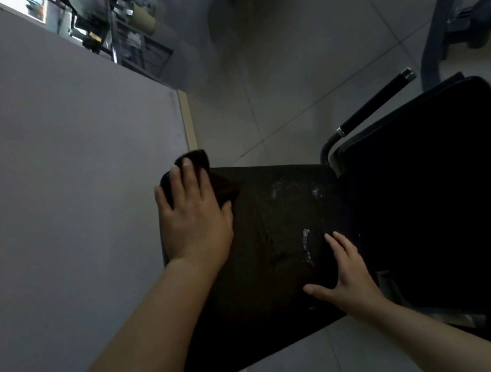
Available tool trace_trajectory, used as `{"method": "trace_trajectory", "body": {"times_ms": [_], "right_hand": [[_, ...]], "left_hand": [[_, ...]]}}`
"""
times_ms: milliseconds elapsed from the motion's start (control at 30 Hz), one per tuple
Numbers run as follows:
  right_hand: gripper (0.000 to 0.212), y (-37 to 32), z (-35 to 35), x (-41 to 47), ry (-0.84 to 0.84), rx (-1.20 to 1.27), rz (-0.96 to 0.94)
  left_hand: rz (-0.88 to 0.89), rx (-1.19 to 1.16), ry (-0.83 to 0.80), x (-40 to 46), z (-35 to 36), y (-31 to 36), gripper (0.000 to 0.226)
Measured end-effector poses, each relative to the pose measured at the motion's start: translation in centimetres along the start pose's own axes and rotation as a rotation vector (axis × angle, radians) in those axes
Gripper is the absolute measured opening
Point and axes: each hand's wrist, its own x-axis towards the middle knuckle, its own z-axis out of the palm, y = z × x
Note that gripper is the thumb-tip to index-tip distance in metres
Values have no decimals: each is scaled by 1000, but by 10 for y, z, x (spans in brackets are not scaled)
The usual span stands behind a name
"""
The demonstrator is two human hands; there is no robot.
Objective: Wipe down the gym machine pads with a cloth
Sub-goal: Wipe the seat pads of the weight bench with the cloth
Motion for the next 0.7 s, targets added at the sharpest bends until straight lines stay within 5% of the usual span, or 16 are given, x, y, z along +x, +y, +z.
{"method": "trace_trajectory", "body": {"times_ms": [467, 700], "right_hand": [[112, -1, 0, 0, 5, 2, -12], [109, 0, 2, -1, 12, -11, -36]], "left_hand": [[40, 2, 1, 63, 8, 64, 35], [199, 82, -45, 9, 29, 77, 66]]}}
